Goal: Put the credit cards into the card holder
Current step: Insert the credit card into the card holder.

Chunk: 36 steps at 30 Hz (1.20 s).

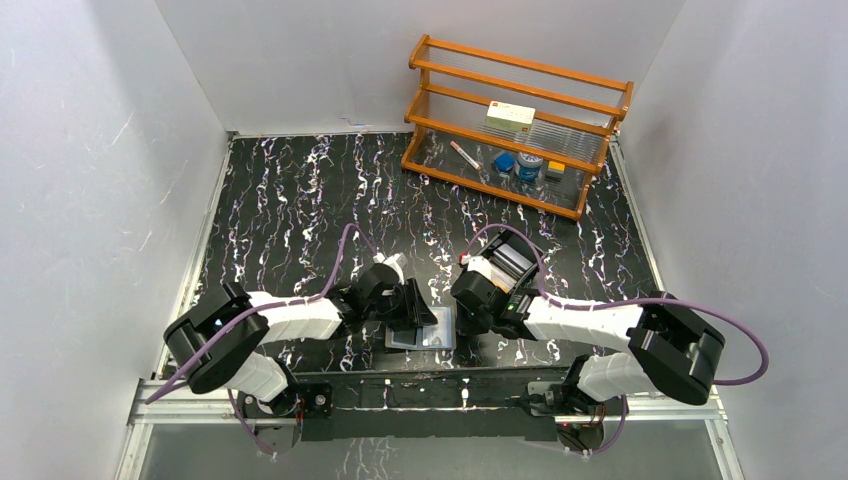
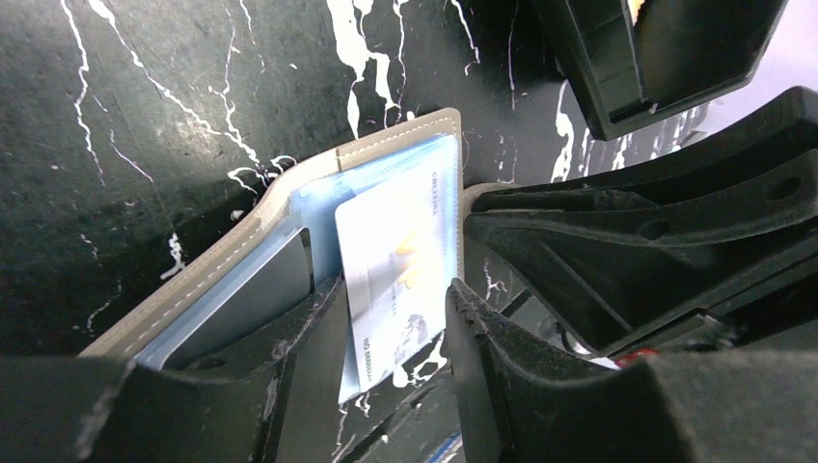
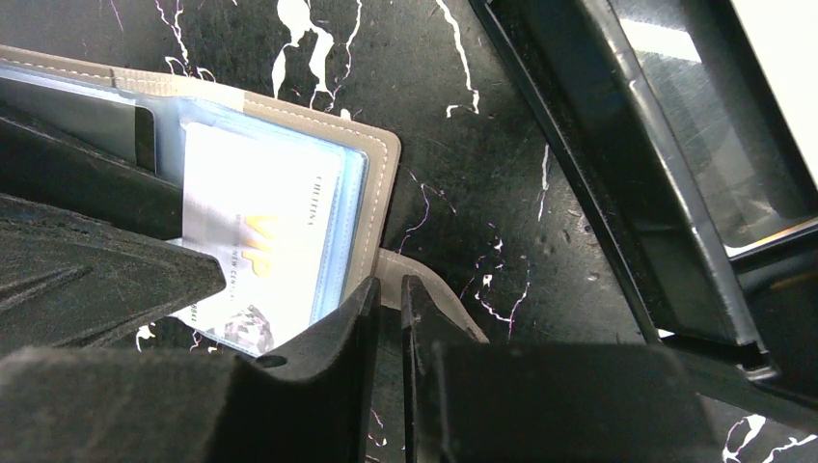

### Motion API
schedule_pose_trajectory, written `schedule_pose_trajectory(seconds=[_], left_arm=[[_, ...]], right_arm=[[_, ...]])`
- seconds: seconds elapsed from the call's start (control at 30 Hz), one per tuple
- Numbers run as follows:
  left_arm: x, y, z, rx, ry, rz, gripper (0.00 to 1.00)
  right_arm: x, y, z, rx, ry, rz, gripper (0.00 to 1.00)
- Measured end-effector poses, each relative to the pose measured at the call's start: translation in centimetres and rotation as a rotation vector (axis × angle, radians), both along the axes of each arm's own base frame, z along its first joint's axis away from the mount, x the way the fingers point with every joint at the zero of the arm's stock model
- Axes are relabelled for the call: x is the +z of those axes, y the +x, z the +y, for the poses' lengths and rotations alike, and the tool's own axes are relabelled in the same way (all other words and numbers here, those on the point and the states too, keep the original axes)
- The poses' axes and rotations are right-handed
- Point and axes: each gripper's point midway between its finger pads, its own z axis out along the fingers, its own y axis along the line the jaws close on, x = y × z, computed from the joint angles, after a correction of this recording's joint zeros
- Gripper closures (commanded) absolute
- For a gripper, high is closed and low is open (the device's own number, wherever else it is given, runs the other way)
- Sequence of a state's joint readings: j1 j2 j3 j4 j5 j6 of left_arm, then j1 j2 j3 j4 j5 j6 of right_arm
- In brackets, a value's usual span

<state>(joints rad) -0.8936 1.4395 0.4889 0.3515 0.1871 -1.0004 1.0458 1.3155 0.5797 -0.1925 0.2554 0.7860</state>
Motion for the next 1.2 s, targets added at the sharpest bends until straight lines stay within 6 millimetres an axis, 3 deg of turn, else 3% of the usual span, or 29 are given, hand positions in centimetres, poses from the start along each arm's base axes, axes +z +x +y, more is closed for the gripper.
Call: schedule_pose_trajectory(seconds=[0.3, 0.5, 0.6, 0.83, 1.1, 1.2], left_arm=[[0.4, -0.8, -0.8, 0.049, -0.088, 0.088, 0.57], [0.5, -1.0, -0.2, 0.052, -0.030, 0.105, 0.52], [1.5, -0.5, 0.3, 0.060, 0.034, 0.075, 0.48], [4.3, 0.2, 2.6, 0.092, 0.117, -0.011, 0.45], [3.5, -0.2, 6.7, 0.136, 0.289, -0.031, 0.38], [3.2, -0.3, 7.3, 0.135, 0.310, -0.037, 0.37]], right_arm=[[0.0, 0.1, 0.0, -0.001, -0.002, -0.001, 0.78], [0.2, 0.3, 0.0, -0.008, -0.009, -0.007, 0.72], [0.6, 0.2, -0.5, -0.015, -0.016, -0.013, 0.71], [3.4, 0.4, 0.4, -0.012, 0.064, -0.039, 0.64], [5.2, 0.4, 2.8, 0.012, 0.193, -0.041, 0.51], [5.4, 0.4, 3.4, 0.014, 0.228, -0.041, 0.48]])
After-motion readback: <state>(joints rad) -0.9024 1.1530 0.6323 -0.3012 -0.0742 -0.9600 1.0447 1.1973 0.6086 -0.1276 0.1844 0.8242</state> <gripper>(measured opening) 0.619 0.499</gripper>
